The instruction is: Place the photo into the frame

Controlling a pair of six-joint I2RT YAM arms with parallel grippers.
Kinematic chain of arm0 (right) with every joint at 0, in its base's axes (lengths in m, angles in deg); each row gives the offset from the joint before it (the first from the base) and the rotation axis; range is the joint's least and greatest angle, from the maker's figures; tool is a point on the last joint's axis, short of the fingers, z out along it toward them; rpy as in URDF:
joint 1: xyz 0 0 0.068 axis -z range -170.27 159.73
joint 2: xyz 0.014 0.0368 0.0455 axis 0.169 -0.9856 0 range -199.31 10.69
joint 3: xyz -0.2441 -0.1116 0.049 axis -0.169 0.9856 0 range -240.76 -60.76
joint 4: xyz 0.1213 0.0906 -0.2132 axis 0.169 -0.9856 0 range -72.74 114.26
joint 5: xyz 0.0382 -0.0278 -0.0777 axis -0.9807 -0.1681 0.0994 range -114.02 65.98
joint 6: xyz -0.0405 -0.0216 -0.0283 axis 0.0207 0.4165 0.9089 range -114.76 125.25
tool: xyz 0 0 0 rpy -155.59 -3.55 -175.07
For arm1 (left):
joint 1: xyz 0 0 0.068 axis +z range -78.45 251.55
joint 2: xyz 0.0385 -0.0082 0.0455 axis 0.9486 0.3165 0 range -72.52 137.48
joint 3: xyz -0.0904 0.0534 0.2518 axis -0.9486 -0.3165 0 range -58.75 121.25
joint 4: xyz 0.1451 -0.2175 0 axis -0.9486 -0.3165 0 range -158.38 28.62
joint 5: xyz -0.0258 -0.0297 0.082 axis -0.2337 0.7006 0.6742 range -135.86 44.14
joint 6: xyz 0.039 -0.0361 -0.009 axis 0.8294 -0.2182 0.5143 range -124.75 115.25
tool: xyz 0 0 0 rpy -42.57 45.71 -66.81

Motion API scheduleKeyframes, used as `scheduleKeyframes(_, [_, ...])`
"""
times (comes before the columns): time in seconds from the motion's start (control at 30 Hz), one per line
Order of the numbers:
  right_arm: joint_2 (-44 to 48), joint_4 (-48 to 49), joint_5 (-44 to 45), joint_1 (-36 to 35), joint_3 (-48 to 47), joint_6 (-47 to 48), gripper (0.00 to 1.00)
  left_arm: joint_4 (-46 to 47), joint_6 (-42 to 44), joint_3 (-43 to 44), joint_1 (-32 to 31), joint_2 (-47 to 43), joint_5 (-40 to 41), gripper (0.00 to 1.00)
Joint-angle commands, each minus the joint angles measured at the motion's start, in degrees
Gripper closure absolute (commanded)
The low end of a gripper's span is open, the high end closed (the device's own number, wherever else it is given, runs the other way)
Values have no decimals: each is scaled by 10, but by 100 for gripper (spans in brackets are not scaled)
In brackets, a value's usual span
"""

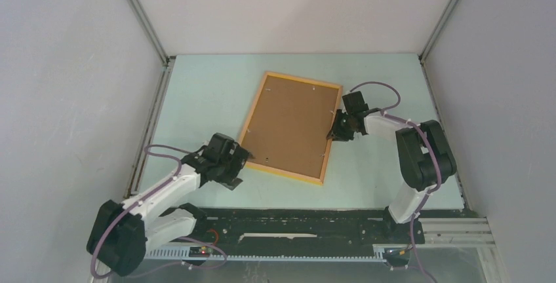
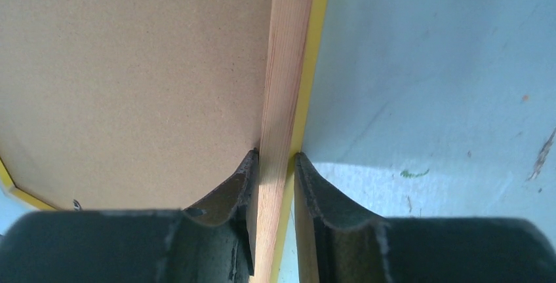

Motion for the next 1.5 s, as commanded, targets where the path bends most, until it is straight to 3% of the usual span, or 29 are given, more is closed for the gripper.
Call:
scheduleKeyframes(0.0, [36,-57,19,-28,55,-3,80,92,-83,19,-5,85,-12,1])
scheduleKeyframes(0.17, [79,-53,9,-57,99,-18,80,139,-41,68,16,222,-20,14])
scheduleKeyframes(0.23, [103,-54,8,-71,117,-23,80,130,7,112,29,262,27,21])
scheduleKeyframes(0.4, [163,-40,-25,-132,160,-29,81,85,242,265,40,369,142,20])
scheduleKeyframes(0.53, [184,-40,-27,-208,166,-27,80,78,389,321,67,435,145,20])
scheduleKeyframes(0.6, [192,-32,-45,-233,165,-20,71,98,427,323,90,453,94,16])
scheduleKeyframes(0.67, [198,-36,-72,-241,154,-9,49,138,458,309,113,452,31,12])
scheduleKeyframes(0.77, [224,-61,-76,-234,123,21,28,188,505,284,122,415,-1,2])
scheduleKeyframes(0.93, [258,-85,15,-161,52,60,11,173,528,278,121,366,3,0])
scheduleKeyframes(1.13, [157,-51,81,2,-53,38,8,202,480,250,121,384,-44,0])
scheduleKeyframes(1.4, [-81,-89,11,165,-226,59,8,240,450,229,118,394,-67,0])
scheduleKeyframes(1.47, [-120,-97,-46,194,-246,52,9,244,450,232,117,401,-76,0])
